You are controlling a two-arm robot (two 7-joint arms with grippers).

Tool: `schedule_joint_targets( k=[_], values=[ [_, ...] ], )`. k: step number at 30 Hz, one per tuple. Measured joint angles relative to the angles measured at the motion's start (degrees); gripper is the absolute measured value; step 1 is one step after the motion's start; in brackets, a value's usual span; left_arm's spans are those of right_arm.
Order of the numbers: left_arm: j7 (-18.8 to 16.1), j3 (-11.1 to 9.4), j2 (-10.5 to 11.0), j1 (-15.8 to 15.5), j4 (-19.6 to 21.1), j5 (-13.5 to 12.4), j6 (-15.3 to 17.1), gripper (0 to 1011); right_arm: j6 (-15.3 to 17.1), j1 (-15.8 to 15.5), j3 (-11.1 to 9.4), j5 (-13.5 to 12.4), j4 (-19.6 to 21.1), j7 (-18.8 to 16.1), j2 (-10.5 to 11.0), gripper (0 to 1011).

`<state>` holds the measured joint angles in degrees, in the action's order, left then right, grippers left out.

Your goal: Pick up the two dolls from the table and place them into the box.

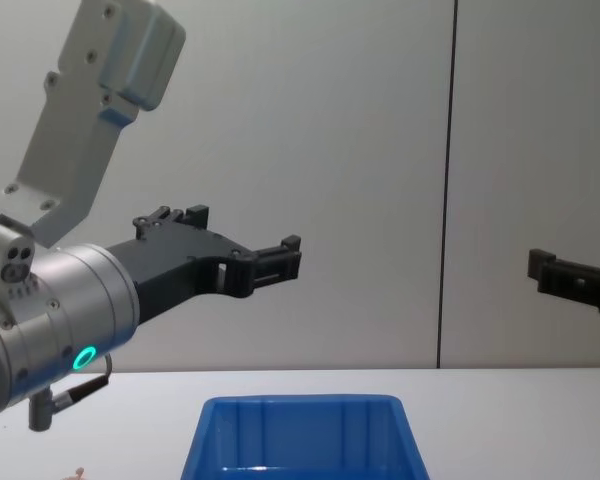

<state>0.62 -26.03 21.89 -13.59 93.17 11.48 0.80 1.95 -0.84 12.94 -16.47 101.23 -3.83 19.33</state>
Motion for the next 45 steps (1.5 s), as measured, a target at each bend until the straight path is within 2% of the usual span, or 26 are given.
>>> schedule_joint_targets(
  k=[27, 36, 41, 45],
  values=[
    [0.0, 0.0, 0.0, 0.0, 0.0, 0.0, 0.0, 1001, 0.0, -0.1, 0.2, 0.4, 0.1, 0.1, -0.2, 1000],
    [0.0, 0.0, 0.0, 0.0, 0.0, 0.0, 0.0, 1001, 1.1, -1.5, 1.7, 4.0, 1.9, 1.9, -1.1, 1000],
    [0.0, 0.0, 0.0, 0.0, 0.0, 0.0, 0.0, 1001, 2.9, -3.4, 3.3, 8.0, 3.6, 4.7, -1.8, 1000],
    [0.0, 0.0, 0.0, 0.0, 0.0, 0.0, 0.0, 1001, 4.1, -4.3, 4.0, 10.0, 4.3, 6.2, -2.1, 1000]
  ],
)
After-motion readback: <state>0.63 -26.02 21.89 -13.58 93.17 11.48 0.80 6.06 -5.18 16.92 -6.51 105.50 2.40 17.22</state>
